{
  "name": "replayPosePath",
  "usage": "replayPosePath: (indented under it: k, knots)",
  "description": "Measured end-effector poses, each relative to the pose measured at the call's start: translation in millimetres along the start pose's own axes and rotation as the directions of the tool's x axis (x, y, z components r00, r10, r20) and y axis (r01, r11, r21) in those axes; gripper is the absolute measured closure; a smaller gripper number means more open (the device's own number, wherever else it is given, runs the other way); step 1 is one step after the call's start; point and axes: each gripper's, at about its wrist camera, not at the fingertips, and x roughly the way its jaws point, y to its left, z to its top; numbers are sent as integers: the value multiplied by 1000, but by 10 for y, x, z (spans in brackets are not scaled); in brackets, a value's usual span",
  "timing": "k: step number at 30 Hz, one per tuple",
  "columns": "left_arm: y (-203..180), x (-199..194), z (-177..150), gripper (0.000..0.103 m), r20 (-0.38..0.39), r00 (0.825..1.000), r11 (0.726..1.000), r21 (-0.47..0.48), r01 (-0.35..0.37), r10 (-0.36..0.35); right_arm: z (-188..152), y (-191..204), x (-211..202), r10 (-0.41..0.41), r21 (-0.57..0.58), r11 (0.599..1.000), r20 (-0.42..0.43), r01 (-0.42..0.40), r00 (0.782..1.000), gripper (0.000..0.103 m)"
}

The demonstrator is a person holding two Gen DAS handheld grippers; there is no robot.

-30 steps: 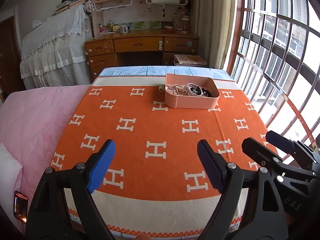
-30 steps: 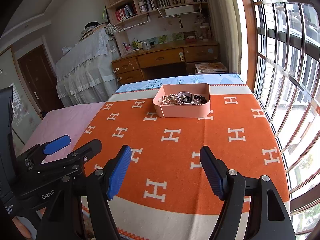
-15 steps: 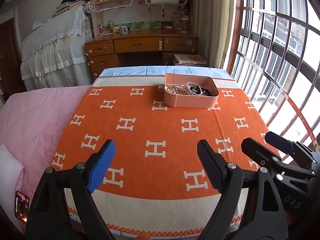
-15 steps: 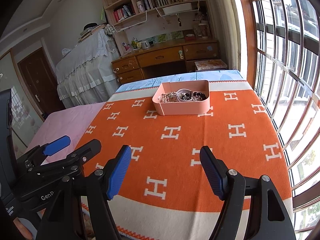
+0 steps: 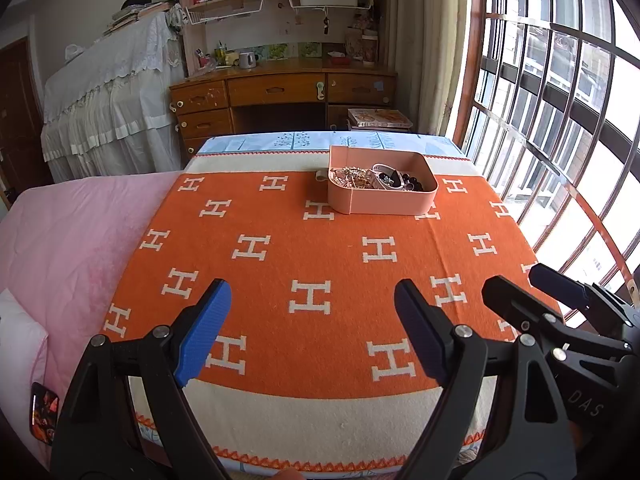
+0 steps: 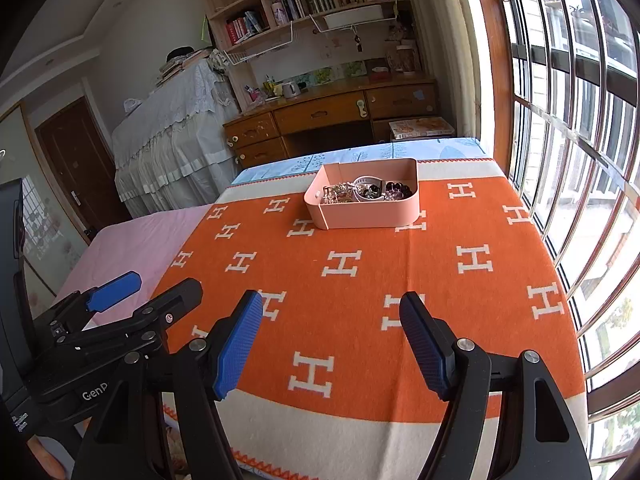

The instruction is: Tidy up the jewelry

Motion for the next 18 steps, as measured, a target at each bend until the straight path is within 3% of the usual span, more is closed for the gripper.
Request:
replayPosePath:
  k: [18]
  knots:
    - [-10, 0, -21, 21, 4, 1000, 1000, 4, 0, 0, -18, -26, 2, 4, 10, 1000, -4, -4, 1000, 31]
